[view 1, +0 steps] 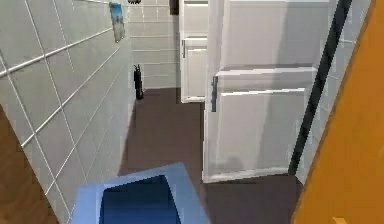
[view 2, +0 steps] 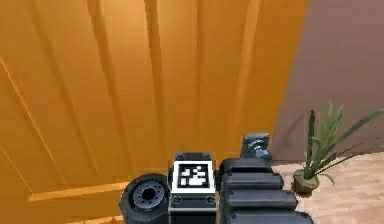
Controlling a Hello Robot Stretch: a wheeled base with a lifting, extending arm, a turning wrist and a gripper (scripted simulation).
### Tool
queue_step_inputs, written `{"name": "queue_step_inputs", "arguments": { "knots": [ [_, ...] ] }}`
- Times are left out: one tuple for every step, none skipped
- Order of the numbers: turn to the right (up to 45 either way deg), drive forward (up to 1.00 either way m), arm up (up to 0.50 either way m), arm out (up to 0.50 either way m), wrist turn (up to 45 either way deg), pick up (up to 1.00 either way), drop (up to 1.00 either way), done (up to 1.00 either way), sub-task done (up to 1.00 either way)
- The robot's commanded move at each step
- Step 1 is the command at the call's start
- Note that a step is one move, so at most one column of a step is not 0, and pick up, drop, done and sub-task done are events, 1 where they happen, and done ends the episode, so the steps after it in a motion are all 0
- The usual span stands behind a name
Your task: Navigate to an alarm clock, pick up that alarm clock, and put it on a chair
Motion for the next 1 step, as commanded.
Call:
{"name": "queue_step_inputs", "arguments": {
  "knots": [
    [-6.0, 0.0, 0.0, 0.0, 0.0, 0.0, 0.0, 0.0, 0.0]
  ]
}}
